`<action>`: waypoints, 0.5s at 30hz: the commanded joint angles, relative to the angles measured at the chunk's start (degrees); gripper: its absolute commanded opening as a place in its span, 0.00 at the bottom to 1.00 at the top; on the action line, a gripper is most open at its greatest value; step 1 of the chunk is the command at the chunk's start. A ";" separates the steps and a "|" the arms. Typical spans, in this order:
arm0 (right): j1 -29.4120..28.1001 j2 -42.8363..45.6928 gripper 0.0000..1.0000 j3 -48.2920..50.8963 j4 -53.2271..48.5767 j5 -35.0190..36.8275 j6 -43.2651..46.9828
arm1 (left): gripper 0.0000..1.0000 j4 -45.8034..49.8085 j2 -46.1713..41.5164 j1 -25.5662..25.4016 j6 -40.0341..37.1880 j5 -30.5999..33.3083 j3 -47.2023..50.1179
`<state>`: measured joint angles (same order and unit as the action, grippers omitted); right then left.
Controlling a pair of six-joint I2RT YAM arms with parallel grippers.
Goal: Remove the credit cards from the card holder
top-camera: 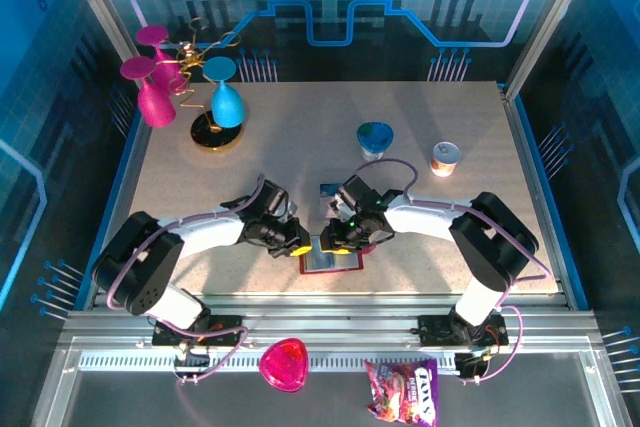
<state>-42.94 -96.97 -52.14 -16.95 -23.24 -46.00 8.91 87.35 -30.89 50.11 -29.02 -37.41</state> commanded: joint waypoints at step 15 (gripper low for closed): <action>0.66 -3.64 0.36 0.83 2.54 -2.35 -0.68 | 0.12 1.20 2.09 -0.44 -1.02 0.79 1.02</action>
<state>-42.70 -99.79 -51.72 -13.23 -25.96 -46.72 8.71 89.21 -31.03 49.95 -28.93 -37.23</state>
